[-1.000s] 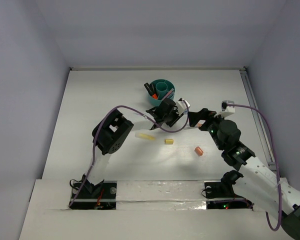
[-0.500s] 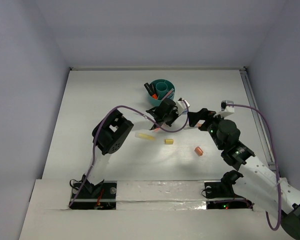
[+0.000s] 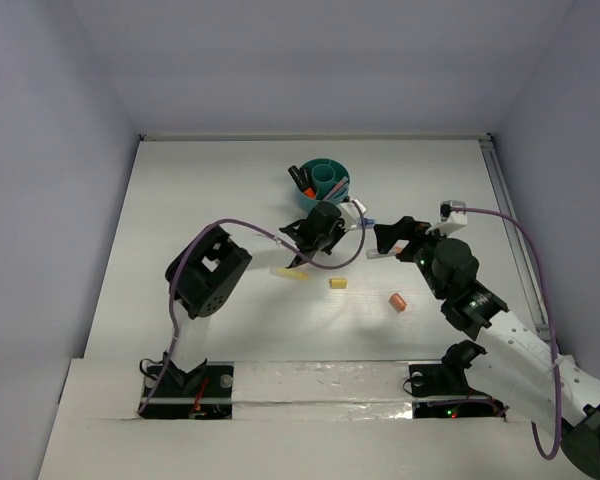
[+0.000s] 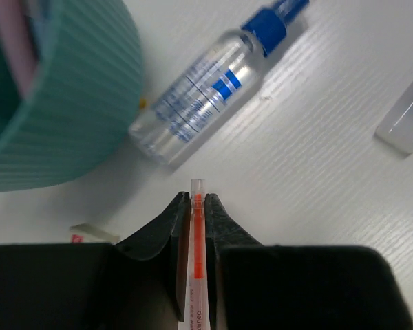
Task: Sort the stationery into containers
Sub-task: Pick up the pen from the center of the board.
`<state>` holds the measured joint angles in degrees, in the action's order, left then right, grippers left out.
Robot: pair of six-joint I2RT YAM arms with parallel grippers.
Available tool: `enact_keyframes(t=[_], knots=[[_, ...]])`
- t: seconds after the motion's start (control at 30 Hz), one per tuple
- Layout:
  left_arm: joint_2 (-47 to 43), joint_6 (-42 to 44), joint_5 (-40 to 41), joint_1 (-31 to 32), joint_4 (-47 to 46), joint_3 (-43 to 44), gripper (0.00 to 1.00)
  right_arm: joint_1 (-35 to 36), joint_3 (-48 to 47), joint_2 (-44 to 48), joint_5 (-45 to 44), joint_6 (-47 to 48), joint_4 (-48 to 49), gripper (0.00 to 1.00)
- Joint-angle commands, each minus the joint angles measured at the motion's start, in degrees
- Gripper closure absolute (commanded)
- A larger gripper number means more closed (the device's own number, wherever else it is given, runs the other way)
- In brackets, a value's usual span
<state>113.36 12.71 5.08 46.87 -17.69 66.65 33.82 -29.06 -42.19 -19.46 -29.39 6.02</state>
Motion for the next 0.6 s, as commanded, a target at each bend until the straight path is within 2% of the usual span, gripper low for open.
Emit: enact_keyframes(t=[0.0,0.27,0.57], knots=[[-10.1,-3.3,4.0,0.0,-7.3,-0.7,1.00,0.3,-0.9,0.2,-0.2,0.1,2.6,0.00],[-15.3,-7.2,4.8,-0.6,-12.5,3.6,1.00,0.3,-0.9,0.2,-0.3,0.3,2.5,0.00],[-10.3,-10.6,3.4,-4.7,-18.6,12.3,1.00,0.3,-0.9,-0.2,-0.1,0.3,2.7,0.00]])
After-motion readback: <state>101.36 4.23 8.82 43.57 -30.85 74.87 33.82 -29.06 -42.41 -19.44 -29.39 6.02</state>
